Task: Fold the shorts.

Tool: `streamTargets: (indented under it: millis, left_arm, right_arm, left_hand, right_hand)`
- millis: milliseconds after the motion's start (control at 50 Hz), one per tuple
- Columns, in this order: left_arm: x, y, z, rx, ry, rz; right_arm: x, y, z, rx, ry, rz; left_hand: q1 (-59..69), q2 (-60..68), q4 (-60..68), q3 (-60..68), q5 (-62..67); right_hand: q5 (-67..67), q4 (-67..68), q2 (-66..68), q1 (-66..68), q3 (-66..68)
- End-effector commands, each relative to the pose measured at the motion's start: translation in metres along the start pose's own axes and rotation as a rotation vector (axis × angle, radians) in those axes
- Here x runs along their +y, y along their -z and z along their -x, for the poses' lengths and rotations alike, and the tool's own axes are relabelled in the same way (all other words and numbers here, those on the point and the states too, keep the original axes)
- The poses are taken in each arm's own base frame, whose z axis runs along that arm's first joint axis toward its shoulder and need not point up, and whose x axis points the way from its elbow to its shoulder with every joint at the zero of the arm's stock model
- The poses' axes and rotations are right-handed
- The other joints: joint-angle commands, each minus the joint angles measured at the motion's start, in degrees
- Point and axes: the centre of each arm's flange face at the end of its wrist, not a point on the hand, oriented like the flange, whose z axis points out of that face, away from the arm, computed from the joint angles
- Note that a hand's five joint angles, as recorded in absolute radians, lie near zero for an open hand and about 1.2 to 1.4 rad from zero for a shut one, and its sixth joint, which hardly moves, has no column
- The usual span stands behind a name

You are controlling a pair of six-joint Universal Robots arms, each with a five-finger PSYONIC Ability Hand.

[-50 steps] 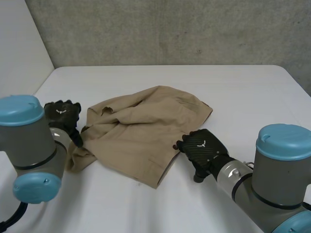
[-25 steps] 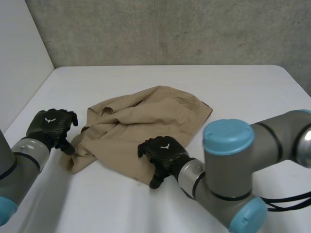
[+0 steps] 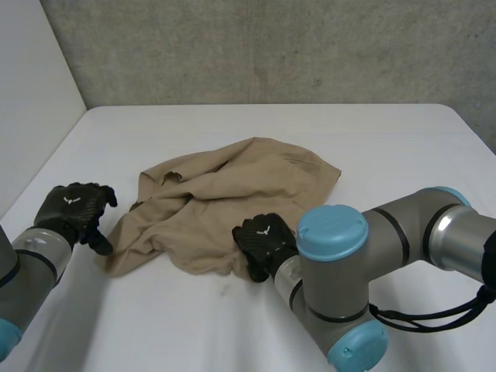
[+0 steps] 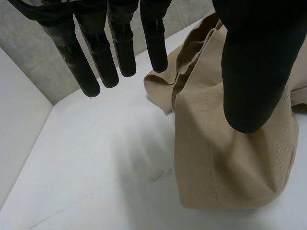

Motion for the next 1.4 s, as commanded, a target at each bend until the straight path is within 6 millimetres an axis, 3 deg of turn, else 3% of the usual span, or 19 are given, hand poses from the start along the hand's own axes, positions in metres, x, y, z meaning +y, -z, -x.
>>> streamTargets:
  millis: [20, 140, 300, 380, 500, 700, 880, 1020, 1160, 1260, 1300, 1400]
  left_arm:
    - [0.003, 0.009, -0.007, 0.025, -0.006, 0.008]
    - [0.003, 0.022, -0.023, 0.092, -0.024, -0.01]
    - [0.006, 0.04, -0.031, 0.139, -0.036, -0.023]
    - [0.009, 0.049, -0.041, 0.227, -0.039, -0.036]
    - [0.012, 0.049, -0.048, 0.287, -0.038, -0.041]
    - [0.024, 0.029, -0.05, 0.273, -0.038, -0.015]
    - [0.03, 0.043, -0.075, 0.36, -0.066, -0.002]
    - [0.032, 0.042, -0.076, 0.342, -0.074, 0.008]
    - [0.039, 0.023, -0.077, 0.271, -0.088, 0.046]
    - [0.038, 0.001, -0.071, 0.167, -0.093, 0.048]
    - [0.033, -0.007, -0.07, 0.134, -0.097, 0.026]
    - [0.017, -0.007, -0.08, 0.137, -0.134, -0.021]
  right_arm:
    - [-0.033, 0.014, -0.011, 0.039, 0.01, -0.104]
    - [-0.049, 0.02, -0.039, 0.088, 0.009, -0.134]
    - [-0.037, 0.03, -0.088, 0.182, 0.148, -0.058]
    - [-0.034, 0.039, -0.1, 0.211, 0.202, -0.03]
    - [-0.029, 0.046, -0.101, 0.217, 0.207, -0.014]
    - [-0.019, 0.048, -0.095, 0.171, 0.191, -0.001]
    - [-0.021, 0.047, -0.097, 0.177, 0.189, -0.01]
    - [-0.022, 0.047, -0.098, 0.179, 0.19, -0.014]
    - [-0.021, 0.047, -0.096, 0.175, 0.19, -0.011]
    - [-0.024, 0.049, -0.096, 0.172, 0.194, -0.017]
    - [-0.03, 0.053, -0.098, 0.183, 0.201, -0.031]
    - [-0.044, 0.063, -0.098, 0.182, 0.248, -0.03]
  left_hand:
    - [1.4, 1.5, 2.2, 1.5, 2.5]
    - [1.4, 1.5, 2.2, 1.5, 2.5]
    - [1.7, 1.9, 2.6, 1.9, 2.8]
    - [1.9, 2.0, 2.7, 2.0, 3.0]
    - [1.7, 1.9, 2.6, 1.9, 2.8]
    - [2.6, 2.7, 3.4, 2.7, 3.7]
    - [3.7, 3.9, 4.6, 3.9, 4.9]
    - [3.2, 3.4, 4.1, 3.4, 4.3]
    - [4.9, 5.0, 5.8, 5.1, 6.0]
    - [25.2, 25.3, 26.1, 25.4, 26.3]
    - [51.7, 51.9, 52.6, 51.9, 52.9]
    - [52.3, 52.5, 53.2, 52.5, 53.4]
  right_hand:
    - [15.1, 12.3, 13.4, 25.0, 13.5]
    - [15.1, 12.3, 13.4, 25.0, 13.5]
    - [15.1, 12.3, 13.4, 25.0, 13.5]
    - [15.1, 12.3, 13.4, 25.0, 13.5]
    - [15.1, 12.3, 13.4, 25.0, 13.5]
    - [15.1, 12.3, 13.4, 25.0, 13.5]
    - [15.1, 12.3, 13.4, 25.0, 13.5]
    - [15.1, 12.3, 13.4, 25.0, 13.5]
    - [15.1, 12.3, 13.4, 25.0, 13.5]
    - [15.1, 12.3, 13.4, 25.0, 13.5]
    - [15.1, 12.3, 13.4, 25.0, 13.5]
    - [15.1, 12.3, 13.4, 25.0, 13.5]
